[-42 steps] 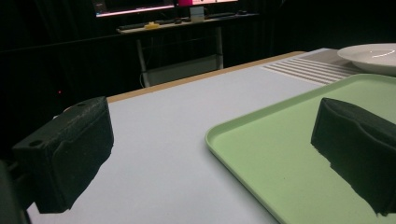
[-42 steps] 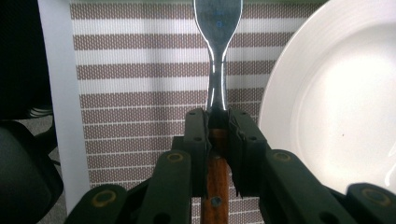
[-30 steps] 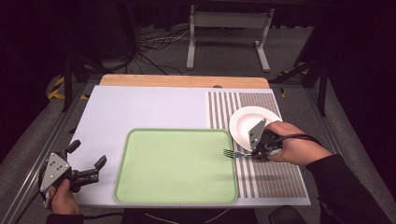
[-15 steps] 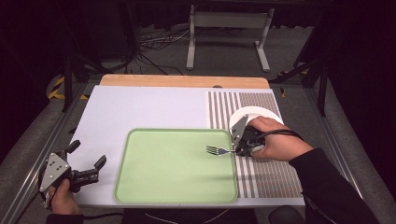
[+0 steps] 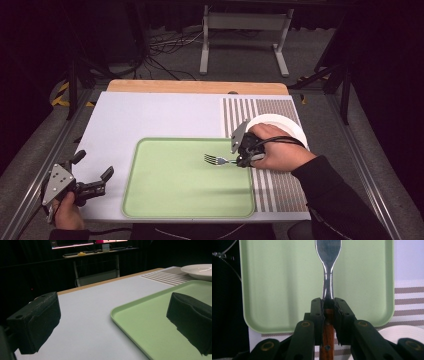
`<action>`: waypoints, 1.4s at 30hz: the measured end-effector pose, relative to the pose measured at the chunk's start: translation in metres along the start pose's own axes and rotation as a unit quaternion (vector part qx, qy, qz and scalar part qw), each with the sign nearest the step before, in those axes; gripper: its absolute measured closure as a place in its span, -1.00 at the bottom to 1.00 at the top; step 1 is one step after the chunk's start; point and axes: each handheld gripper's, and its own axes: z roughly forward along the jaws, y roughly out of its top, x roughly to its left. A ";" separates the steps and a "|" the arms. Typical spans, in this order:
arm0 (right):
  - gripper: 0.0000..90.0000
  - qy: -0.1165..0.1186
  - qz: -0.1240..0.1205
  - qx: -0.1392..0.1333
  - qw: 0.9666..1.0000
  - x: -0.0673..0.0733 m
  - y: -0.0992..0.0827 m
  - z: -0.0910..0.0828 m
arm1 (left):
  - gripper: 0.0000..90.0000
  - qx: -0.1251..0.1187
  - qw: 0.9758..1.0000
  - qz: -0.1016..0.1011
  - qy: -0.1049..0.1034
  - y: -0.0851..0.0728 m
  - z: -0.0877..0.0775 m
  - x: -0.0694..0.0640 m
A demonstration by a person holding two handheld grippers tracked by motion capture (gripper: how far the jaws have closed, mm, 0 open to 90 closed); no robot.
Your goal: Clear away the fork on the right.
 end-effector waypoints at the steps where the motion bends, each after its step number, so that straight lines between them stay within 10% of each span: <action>1: 0.74 -0.001 0.010 0.000 1.000 0.001 0.001 0.000 | -1.00 0.000 1.000 0.000 0.000 0.000 0.000 0.000; 12: 0.74 -0.015 0.126 -0.023 0.992 0.010 0.016 0.002 | -1.00 0.000 1.000 0.001 -0.001 0.000 0.000 0.000; 29: 0.74 -0.013 0.294 -0.053 0.954 0.014 0.028 0.011 | -1.00 -0.001 1.000 0.001 -0.001 0.001 -0.001 0.000; 35: 0.74 -0.011 0.359 -0.053 0.932 0.012 0.028 0.015 | -1.00 -0.001 1.000 0.001 -0.001 0.001 -0.001 0.000; 41: 0.74 -0.013 0.369 -0.050 0.928 0.011 0.028 0.018 | -1.00 -0.001 1.000 0.001 -0.001 0.001 0.000 0.000; 42: 0.73 -0.015 0.381 -0.045 0.923 0.010 0.028 0.020 | -1.00 -0.001 1.000 0.002 -0.001 0.001 0.000 0.000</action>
